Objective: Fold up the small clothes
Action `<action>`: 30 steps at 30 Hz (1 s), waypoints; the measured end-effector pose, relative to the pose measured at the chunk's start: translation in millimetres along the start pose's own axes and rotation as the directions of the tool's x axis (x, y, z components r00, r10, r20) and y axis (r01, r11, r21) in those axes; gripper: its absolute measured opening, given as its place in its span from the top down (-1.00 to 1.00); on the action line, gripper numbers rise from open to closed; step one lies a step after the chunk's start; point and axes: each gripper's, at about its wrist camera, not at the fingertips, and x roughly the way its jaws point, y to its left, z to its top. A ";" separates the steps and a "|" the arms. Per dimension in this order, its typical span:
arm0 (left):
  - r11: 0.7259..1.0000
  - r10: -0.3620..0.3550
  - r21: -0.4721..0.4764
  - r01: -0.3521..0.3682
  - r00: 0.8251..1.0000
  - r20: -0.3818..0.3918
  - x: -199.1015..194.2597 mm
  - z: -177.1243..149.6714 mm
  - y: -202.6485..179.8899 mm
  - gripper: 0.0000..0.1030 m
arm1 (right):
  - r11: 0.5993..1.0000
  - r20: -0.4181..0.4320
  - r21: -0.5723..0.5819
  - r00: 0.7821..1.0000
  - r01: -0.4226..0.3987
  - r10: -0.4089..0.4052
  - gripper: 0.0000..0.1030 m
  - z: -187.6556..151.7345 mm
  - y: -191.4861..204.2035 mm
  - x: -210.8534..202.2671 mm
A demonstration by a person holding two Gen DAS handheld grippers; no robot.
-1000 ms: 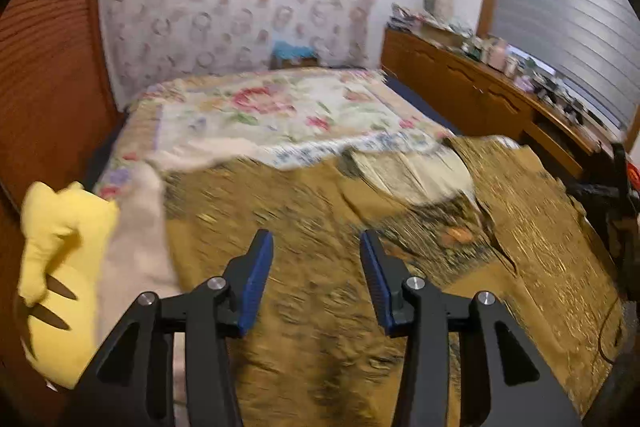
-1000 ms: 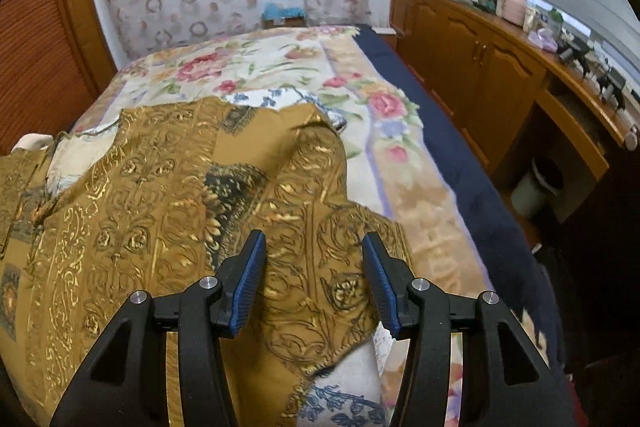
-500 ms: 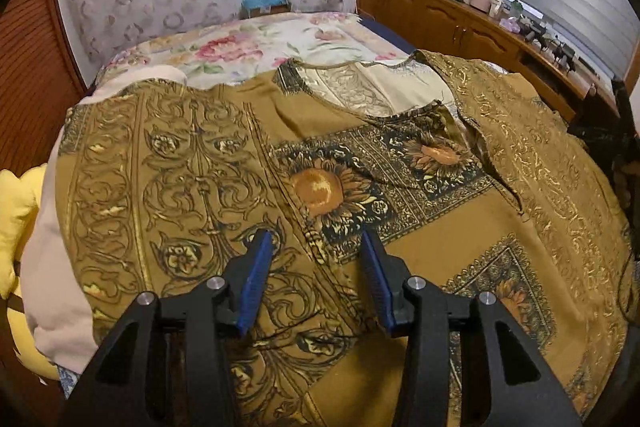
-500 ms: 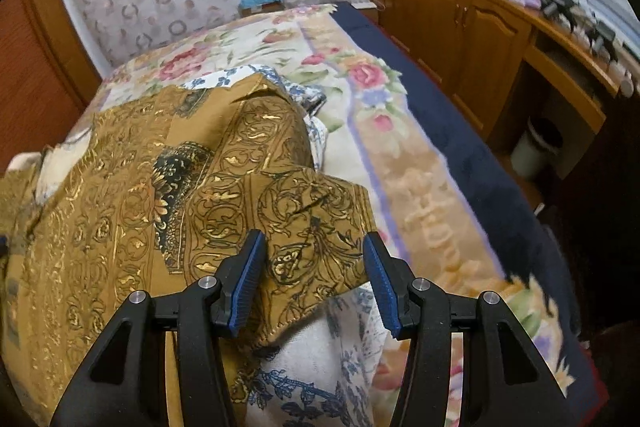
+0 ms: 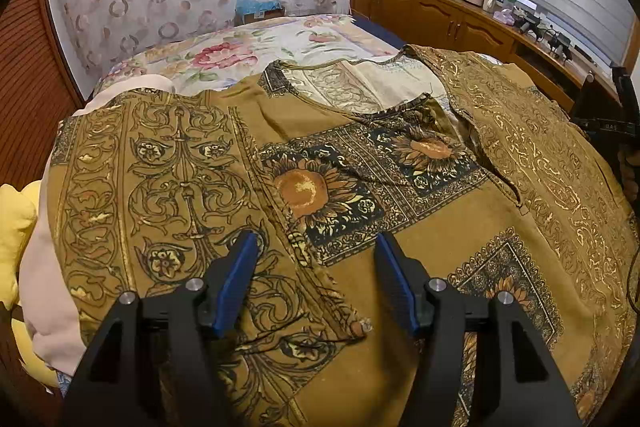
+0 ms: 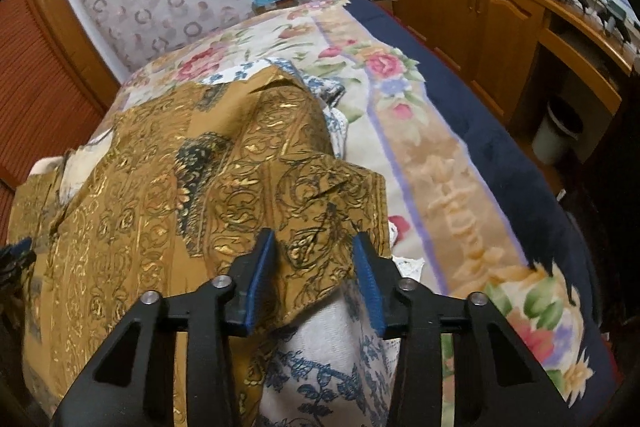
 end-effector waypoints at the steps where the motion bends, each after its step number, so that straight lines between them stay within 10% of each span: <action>1: 1.000 0.006 0.006 -0.006 1.000 -0.002 -0.4 0.0 -0.6 -0.20 | 1.000 0.002 -0.015 1.000 0.012 -0.012 0.34 0.1 3.2 -0.6; 15: 1.000 0.017 0.017 -0.016 1.000 -0.003 2.7 1.9 -5.3 -0.24 | 0.973 0.062 -0.176 0.989 0.146 -0.137 0.96 -4.9 30.0 -6.2; 30: 0.999 0.024 -0.048 -0.020 0.996 0.086 -17.8 27.2 -15.7 -0.24 | 0.946 0.125 -0.310 0.983 -0.091 0.136 0.96 0.1 113.4 -35.4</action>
